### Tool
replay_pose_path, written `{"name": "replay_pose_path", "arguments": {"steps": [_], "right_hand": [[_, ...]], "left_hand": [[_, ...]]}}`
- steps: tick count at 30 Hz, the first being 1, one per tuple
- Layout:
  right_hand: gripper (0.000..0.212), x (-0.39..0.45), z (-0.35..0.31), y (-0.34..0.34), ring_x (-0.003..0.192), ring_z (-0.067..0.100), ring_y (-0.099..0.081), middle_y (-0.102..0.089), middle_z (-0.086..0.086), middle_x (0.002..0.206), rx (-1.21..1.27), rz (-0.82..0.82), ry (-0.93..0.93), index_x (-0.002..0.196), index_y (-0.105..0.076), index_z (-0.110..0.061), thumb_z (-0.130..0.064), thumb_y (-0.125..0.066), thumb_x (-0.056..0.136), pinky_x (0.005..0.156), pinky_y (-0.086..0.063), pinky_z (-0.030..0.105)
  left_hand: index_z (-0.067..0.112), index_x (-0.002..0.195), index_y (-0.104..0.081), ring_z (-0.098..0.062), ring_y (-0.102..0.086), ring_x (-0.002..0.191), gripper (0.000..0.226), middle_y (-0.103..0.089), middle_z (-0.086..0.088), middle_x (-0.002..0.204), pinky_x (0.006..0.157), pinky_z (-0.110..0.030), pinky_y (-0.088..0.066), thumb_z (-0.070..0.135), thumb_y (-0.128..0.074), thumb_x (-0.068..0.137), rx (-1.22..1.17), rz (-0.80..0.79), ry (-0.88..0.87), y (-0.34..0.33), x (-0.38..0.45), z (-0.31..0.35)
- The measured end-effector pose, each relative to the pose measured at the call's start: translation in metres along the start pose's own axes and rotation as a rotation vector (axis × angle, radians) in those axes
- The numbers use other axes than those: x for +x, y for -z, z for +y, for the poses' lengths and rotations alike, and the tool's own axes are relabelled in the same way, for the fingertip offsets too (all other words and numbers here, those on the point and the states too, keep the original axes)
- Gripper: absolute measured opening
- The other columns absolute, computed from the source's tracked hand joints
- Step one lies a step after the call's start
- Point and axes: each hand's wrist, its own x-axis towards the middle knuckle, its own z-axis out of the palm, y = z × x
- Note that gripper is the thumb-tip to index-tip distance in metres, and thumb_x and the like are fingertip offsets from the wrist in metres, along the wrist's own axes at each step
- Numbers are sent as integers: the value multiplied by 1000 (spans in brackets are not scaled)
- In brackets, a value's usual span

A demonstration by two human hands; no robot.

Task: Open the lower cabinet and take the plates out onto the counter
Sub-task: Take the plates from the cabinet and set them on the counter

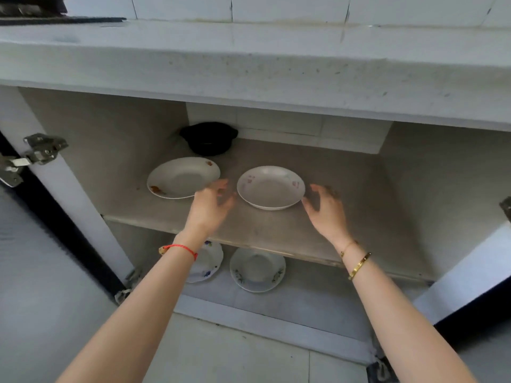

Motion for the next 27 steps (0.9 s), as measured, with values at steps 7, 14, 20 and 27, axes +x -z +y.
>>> {"name": "replay_pose_path", "arguments": {"steps": [7,14,20,27], "right_hand": [[46,58,23,-23,127,34,-46,-53,18,134,-77,-91,-67,132,-50,-4,-31,-54,95,105,-39,42],[33,79,33,-31,101,31,-62,-67,16,110,-49,-129,-88,111,-65,-2,-29,-53,95,85,-52,41],[30,75,31,-37,86,33,-63,-68,17,91,-30,-131,-114,94,-65,2,-24,-51,96,70,-49,35],[25,48,17,-36,78,32,-61,-65,15,82,-34,-130,-101,86,-62,0,-22,-53,93,62,-40,29]], "left_hand": [[3,116,-63,-38,-64,101,35,-67,-22,113,86,-46,-53,27,-61,91,198,-41,-11,-37,58,-13],[5,91,-71,-36,-65,91,31,-72,-18,90,78,-38,-52,32,-55,94,267,-142,80,-52,84,-23],[-2,75,-69,-39,-64,76,32,-70,-23,75,63,-30,-39,23,-58,92,222,-133,62,-54,83,-21],[13,54,-50,-37,-54,65,36,-61,-13,58,69,-31,-37,17,-63,87,179,-88,39,-28,47,-20]]}}
